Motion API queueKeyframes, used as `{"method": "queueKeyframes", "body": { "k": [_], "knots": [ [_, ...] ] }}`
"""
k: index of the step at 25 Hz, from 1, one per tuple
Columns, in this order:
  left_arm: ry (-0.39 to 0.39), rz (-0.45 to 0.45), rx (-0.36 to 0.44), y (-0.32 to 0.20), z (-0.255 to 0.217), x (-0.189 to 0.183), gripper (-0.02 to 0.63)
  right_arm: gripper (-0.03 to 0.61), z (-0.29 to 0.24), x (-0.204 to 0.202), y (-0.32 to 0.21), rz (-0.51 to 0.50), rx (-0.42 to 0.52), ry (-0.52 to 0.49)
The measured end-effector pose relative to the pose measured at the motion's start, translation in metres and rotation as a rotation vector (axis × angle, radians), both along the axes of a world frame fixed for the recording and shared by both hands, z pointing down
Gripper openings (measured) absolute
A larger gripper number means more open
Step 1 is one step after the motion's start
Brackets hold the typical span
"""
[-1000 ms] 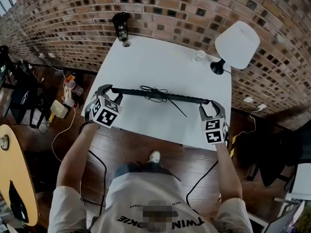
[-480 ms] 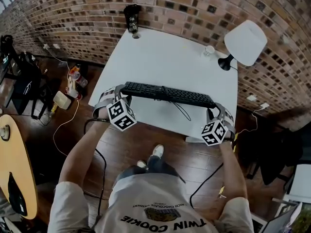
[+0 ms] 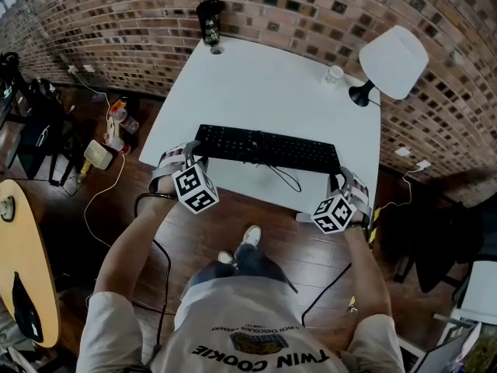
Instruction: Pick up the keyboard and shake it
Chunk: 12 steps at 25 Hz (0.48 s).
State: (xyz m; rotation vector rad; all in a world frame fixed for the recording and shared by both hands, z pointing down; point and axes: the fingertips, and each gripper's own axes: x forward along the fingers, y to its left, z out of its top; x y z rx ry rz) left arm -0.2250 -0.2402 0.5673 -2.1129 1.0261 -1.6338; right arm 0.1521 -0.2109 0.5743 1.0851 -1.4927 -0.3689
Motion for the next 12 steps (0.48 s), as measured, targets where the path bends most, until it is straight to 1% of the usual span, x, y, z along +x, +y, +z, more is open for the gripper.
{"method": "queueKeyframes", "body": {
  "k": [6,9,12],
  "knots": [
    [-0.048,0.013,-0.053,0.009,0.017,-0.002,0.175,0.131,0.020,0.000,0.007,-0.012,-0.049,0.029],
    [-0.070,0.015,-0.085,0.013,0.024,-0.004,0.175,0.137,0.027,-0.002,0.011,-0.010,-0.112,0.020],
    [-0.052,0.016,-0.127,0.020,0.027,-0.002,0.162,0.135,0.029,-0.007,0.020,0.013,-0.178,-0.021]
  ]
}}
